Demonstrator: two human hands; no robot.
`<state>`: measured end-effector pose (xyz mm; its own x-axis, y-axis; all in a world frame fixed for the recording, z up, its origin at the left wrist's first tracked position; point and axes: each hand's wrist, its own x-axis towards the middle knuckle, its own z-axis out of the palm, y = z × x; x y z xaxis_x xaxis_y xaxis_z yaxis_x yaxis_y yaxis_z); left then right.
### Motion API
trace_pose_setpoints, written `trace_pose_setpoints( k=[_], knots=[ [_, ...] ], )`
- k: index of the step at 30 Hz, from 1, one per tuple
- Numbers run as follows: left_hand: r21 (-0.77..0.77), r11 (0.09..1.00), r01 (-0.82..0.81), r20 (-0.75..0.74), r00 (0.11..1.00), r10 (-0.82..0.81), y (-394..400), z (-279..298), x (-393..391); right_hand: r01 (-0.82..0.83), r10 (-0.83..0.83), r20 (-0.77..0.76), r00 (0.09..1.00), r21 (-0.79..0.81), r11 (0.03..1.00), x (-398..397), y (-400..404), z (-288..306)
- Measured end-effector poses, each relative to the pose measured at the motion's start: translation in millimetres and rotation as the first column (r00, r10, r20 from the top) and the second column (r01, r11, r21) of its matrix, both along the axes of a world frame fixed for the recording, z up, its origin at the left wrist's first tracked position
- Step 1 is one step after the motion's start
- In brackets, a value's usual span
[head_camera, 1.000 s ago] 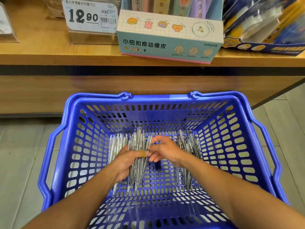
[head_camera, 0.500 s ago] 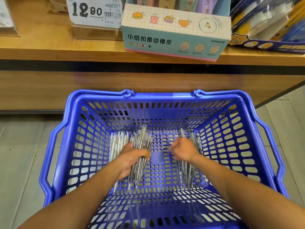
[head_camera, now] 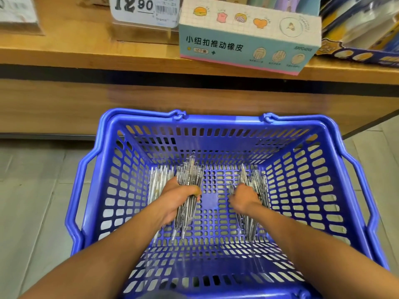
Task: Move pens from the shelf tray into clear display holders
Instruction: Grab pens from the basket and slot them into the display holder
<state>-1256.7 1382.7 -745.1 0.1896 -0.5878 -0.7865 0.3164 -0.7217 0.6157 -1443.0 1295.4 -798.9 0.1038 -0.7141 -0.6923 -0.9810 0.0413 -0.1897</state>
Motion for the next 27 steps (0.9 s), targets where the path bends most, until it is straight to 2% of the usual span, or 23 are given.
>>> trace_pose_setpoints(
  k=[6,9,15,19,22,27],
  knots=[
    [0.068,0.997,-0.025,-0.071,0.997,0.030,3,9,5,0.194,-0.223,0.289,0.931,0.127,0.973,1,-8,27],
    [0.086,0.996,0.003,-0.075,0.997,0.003,6,19,7,0.177,-0.218,0.342,0.914,0.149,0.973,3,-4,41],
    [0.147,0.989,0.036,-0.077,0.997,-0.025,14,66,22,0.290,-0.358,0.398,0.845,0.221,0.931,-1,9,100],
    [0.181,0.982,0.061,-0.075,0.996,-0.048,26,131,31,0.324,-0.413,0.420,0.808,0.268,0.907,-8,21,173],
    [0.219,0.975,0.038,-0.089,0.996,-0.019,36,194,34,0.379,-0.499,0.440,0.747,0.335,0.863,-9,26,236],
    [0.234,0.972,0.011,-0.105,0.994,0.014,44,306,42,0.372,-0.482,0.496,0.722,0.309,0.875,-1,34,350]
  ],
)
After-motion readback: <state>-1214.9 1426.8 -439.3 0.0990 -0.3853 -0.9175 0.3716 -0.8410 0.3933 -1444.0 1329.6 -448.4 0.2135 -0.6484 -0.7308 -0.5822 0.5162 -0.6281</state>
